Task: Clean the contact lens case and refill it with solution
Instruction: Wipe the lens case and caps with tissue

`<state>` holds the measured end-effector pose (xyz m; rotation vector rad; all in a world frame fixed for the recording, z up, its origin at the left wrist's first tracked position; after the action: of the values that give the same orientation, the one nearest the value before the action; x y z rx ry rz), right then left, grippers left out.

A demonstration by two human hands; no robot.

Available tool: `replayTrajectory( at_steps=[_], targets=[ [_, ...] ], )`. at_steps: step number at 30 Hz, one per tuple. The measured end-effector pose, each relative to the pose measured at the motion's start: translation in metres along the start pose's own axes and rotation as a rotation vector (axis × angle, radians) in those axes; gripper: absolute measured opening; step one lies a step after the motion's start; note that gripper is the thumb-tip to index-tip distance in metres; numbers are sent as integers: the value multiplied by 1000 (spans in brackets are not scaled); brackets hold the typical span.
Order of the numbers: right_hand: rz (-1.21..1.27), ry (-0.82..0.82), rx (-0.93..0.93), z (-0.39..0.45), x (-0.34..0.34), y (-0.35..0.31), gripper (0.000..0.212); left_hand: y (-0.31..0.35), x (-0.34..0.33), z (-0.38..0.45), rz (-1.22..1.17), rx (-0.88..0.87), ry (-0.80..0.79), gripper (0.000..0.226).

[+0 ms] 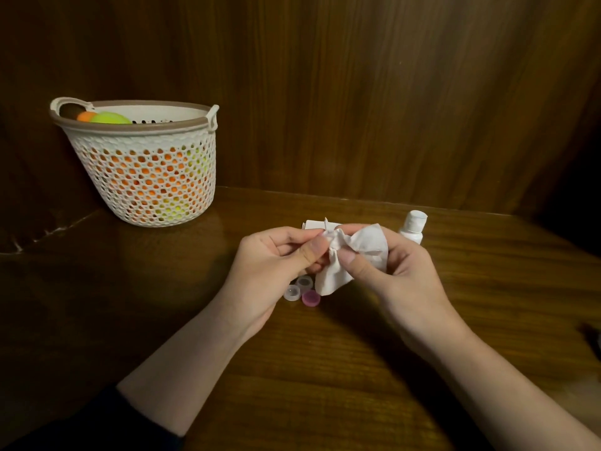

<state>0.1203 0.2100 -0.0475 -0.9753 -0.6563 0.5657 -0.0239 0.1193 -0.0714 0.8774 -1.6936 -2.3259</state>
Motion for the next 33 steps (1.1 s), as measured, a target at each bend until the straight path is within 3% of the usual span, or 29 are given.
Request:
replayTrajectory(
  at_steps=[4,12,22,28,33],
  targets=[
    [52,-34,-28,-1,-8,2,22,1,0,0,-12,11,-10,27],
    [-206,41,24,-1,-1,-5,19,4,2,0,72,-34,10,38],
    [24,-49,4,0,-4,-6,37,1,-3,0,-5,3,-16,36],
    [-487,57,92,1,6,-15,38,0,-5,-2,-67,41,-65,28],
    [-569,189,102,-1,15,-18,42,1,-7,-1,2,9,-73,24]
  ],
)
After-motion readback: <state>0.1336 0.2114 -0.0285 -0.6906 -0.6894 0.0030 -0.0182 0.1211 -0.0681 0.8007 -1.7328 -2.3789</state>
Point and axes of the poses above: each hand's wrist, its own z-axis towards the middle knuckle, its own x-axis out of the back of the hand, y = z × x, the point moved 9 cm from there along z, towards the middle knuckle, and after that the axes turned 10 degrees about -z, right-handed, at the moved point
